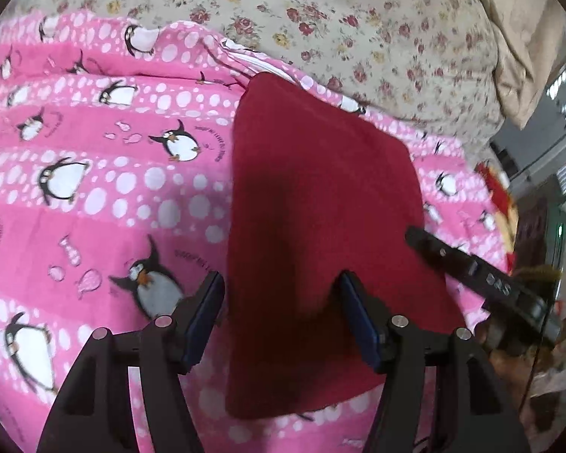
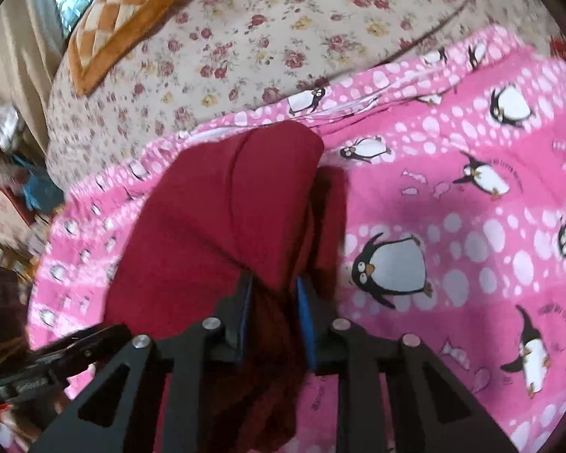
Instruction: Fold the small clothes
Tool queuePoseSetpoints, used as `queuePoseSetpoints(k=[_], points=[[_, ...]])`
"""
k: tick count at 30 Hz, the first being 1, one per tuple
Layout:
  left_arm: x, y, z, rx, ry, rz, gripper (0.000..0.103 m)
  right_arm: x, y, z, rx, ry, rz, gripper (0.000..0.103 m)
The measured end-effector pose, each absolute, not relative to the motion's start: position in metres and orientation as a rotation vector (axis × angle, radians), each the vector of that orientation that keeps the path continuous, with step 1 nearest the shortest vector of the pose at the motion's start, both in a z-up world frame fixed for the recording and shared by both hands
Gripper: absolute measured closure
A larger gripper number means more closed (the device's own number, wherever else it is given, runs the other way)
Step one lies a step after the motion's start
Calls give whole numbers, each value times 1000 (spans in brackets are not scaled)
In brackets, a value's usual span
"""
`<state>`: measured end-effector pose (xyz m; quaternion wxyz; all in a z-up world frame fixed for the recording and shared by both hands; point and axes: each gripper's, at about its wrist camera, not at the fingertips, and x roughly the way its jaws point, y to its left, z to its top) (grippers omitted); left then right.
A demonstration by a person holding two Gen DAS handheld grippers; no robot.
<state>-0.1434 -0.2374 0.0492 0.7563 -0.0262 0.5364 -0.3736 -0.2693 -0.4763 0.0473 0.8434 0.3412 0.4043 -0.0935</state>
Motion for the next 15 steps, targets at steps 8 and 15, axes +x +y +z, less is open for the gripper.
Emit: queuePoseSetpoints(k=[8, 15], points=[[-103, -254, 23, -187, 1258, -889, 46, -262, -494, 30, 824, 824, -179, 23], [-95, -267, 13, -183, 1296, -931, 57, -240, -498, 11, 866, 813, -74, 53]])
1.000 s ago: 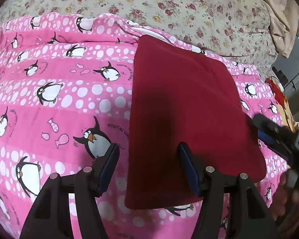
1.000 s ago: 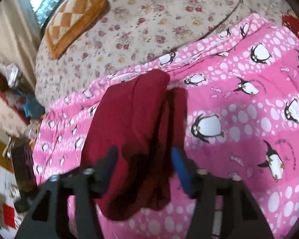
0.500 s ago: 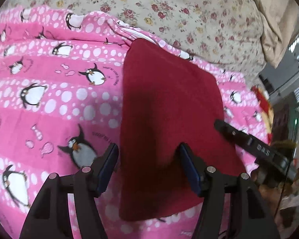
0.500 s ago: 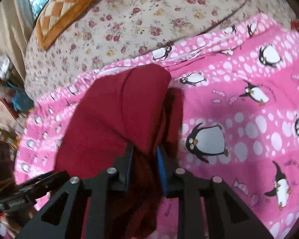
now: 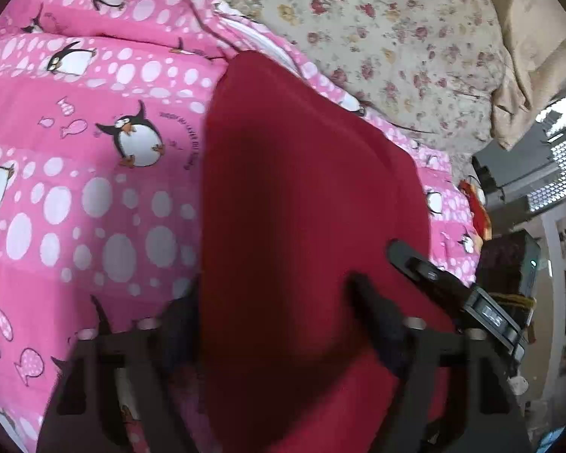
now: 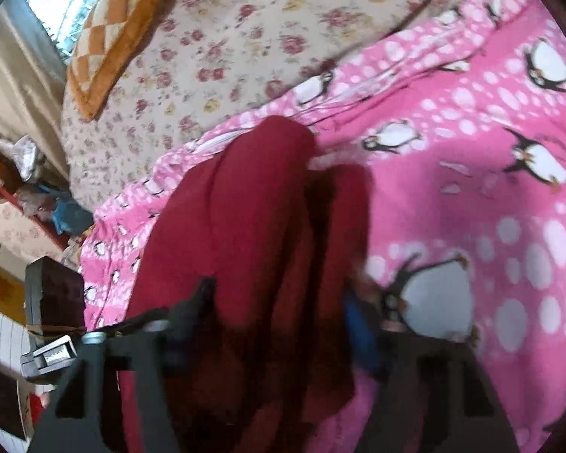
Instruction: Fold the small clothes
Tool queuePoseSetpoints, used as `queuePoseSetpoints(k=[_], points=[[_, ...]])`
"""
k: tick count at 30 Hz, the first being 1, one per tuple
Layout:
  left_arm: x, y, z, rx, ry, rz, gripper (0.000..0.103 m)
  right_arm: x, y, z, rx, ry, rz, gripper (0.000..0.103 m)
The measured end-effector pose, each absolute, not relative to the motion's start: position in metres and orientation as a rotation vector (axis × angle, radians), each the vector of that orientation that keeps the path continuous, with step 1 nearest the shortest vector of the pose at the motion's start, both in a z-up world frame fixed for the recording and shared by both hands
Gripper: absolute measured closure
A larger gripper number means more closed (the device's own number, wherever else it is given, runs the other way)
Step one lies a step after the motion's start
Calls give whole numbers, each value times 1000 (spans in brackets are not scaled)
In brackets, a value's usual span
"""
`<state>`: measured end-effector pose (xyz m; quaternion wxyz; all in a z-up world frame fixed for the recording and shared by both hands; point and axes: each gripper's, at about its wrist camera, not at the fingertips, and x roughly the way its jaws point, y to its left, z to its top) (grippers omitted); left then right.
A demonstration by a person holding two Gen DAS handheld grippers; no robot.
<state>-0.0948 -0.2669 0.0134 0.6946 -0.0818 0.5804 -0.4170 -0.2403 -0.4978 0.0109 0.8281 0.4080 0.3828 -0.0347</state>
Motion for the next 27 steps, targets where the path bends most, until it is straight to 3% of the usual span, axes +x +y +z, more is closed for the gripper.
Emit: queuePoseSetpoints(k=[4, 13, 19, 22, 27], points=[[-97, -256, 25, -204, 1297, -946, 76, -239, -492, 25, 856, 814, -45, 63], [-151, -178, 82, -236, 1248, -903, 78, -264, -439, 79, 843, 819, 132, 64], [-188, -132, 64, -191, 1263, -753, 76, -275, -384, 58, 820, 902, 202, 58], [-192, -127, 41, -162, 1293, -699, 66, -276, -360, 42, 664, 1016, 94, 44], [-205, -117, 60, -107, 1153, -593, 57, -303, -340, 75, 484, 971, 26, 44]])
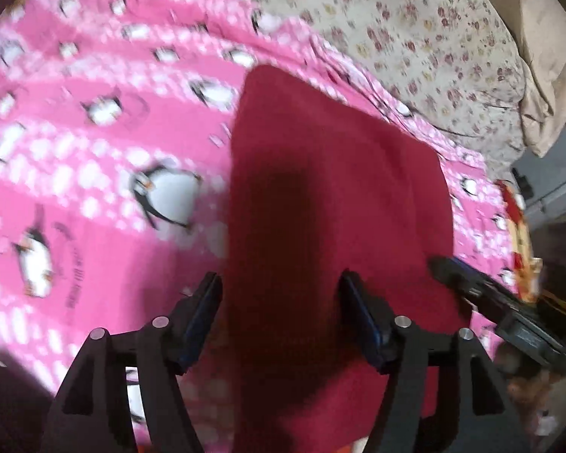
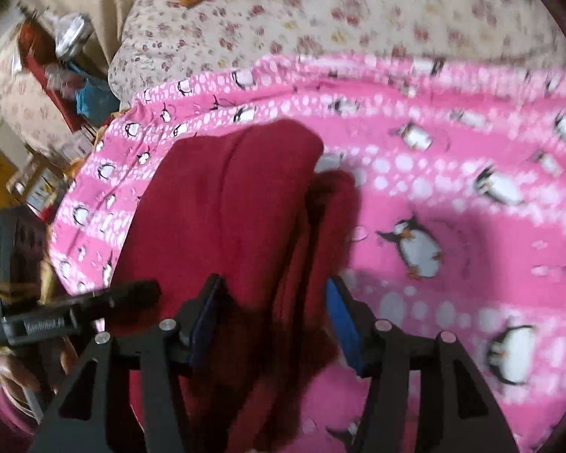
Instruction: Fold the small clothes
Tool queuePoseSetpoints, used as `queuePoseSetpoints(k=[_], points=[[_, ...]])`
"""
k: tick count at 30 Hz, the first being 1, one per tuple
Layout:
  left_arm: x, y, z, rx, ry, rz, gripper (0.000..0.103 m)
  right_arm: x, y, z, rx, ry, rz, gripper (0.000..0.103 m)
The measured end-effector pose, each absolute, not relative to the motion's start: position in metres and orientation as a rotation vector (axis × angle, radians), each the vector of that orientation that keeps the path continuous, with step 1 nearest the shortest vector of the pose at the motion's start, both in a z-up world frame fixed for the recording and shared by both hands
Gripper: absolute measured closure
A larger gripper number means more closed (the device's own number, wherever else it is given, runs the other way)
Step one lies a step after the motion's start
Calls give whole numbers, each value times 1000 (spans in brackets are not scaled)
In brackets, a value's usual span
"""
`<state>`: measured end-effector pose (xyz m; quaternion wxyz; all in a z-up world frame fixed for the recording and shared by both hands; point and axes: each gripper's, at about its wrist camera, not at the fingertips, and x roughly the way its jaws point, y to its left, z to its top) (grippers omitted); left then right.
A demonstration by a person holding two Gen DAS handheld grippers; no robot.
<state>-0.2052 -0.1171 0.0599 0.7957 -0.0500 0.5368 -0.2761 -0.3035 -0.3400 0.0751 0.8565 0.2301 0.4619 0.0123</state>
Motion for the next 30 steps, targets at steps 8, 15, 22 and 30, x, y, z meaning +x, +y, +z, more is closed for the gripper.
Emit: queuePoseSetpoints(k=[8, 15, 22, 30], points=[[-219, -107, 81, -42, 1019, -517, 57, -335, -326, 113, 451, 881, -16, 44], [-232, -106, 94, -3, 981, -492, 57, -345, -301, 125, 370, 829, -72, 32], [-244, -106, 101, 42, 942, -451, 57, -346, -290, 128, 342, 823, -96, 27], [-248, -104, 101, 57, 933, -444, 57, -348, -290, 124, 360, 842, -99, 26]])
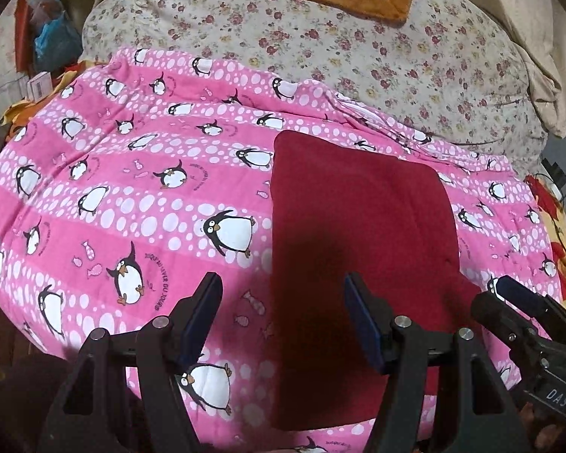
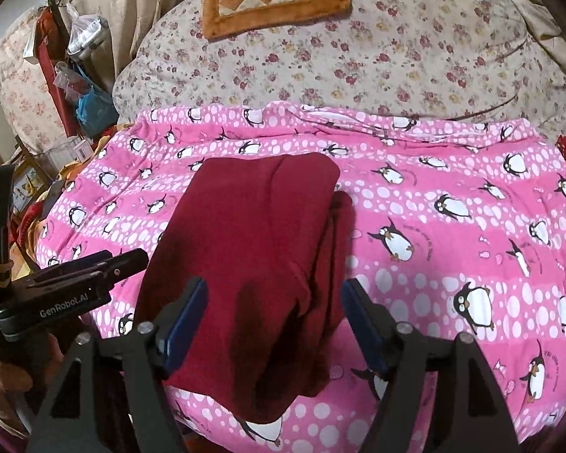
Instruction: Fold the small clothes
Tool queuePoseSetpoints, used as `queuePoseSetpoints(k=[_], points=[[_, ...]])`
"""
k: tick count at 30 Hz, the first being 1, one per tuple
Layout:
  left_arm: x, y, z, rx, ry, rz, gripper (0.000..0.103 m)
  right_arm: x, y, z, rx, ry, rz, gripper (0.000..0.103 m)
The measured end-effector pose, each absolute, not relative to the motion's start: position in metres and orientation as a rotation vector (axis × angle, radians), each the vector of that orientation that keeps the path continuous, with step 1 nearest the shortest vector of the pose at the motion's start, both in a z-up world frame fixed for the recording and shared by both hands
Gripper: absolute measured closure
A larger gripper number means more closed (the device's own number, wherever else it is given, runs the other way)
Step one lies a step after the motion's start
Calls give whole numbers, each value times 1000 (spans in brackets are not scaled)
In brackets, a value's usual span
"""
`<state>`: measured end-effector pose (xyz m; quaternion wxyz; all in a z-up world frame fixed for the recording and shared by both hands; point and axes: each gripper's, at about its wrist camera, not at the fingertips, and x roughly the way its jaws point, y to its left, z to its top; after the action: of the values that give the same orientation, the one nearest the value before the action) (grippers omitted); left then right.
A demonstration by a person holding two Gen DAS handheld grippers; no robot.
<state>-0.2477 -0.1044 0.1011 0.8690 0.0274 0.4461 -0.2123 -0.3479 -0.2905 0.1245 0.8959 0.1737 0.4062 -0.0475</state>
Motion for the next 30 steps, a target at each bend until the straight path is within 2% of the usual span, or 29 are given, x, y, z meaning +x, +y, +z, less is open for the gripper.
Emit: queuePoseSetpoints(k=[30], points=[[-245, -108, 95, 99, 909, -415, 57, -338, -287, 114, 357, 887, -97, 25]])
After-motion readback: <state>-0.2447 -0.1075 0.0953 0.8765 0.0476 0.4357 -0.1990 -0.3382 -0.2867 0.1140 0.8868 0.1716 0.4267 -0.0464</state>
